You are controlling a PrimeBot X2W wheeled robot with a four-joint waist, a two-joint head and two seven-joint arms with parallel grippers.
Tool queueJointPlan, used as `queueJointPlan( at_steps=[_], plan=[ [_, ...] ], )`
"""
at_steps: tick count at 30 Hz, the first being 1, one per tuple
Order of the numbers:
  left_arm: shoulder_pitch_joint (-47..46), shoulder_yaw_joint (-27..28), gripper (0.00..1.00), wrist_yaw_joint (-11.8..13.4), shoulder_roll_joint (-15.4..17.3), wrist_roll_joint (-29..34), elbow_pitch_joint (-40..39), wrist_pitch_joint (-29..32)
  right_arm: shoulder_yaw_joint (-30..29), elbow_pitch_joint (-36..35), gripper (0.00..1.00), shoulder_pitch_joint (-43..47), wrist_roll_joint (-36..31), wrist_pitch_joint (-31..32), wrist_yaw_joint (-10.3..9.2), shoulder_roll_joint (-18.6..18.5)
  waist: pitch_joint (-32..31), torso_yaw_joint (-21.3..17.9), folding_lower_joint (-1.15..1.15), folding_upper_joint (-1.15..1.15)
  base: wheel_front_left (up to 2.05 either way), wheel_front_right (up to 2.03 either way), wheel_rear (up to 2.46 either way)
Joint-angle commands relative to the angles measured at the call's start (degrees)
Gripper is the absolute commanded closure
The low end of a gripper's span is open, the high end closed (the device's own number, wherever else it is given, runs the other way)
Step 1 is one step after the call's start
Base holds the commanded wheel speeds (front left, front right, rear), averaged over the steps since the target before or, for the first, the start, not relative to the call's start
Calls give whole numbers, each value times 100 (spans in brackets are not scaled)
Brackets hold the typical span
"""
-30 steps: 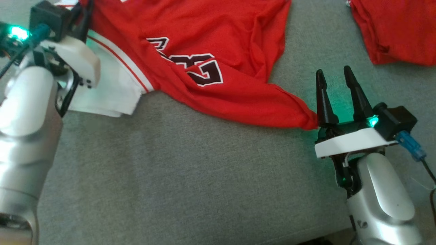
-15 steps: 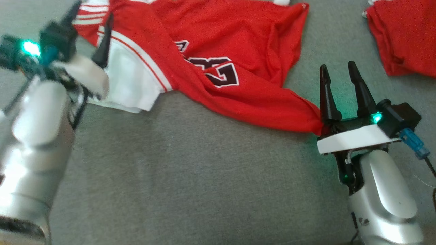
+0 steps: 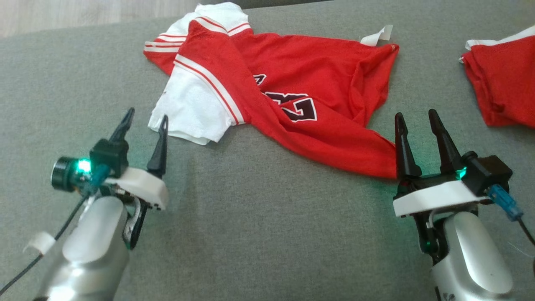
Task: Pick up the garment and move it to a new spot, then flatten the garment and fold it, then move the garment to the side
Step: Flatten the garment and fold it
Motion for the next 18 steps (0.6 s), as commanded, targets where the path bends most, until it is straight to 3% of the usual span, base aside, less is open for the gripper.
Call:
queueJointPlan(
  at_steps=[1,8,15,18],
  plan=[
    [-174,229,0,69,172,-29,-204,-52,99,-193,0,-63,-34,-62,-4,-5,12,-11,2,0,0,0,0],
    [-286,197,0,178,302,-25,-187,405,179,-267,0,-138,-31,-62,-4,-5,227,-221,2,0,0,0,0],
    [-657,174,0,399,469,28,464,1192,217,-298,0,-226,24,-62,-4,-5,469,-488,2,0,0,0,0],
    [-802,145,0,367,468,-29,805,1554,185,-298,0,-229,34,-62,-4,-5,511,-543,2,0,0,0,0]
  ],
)
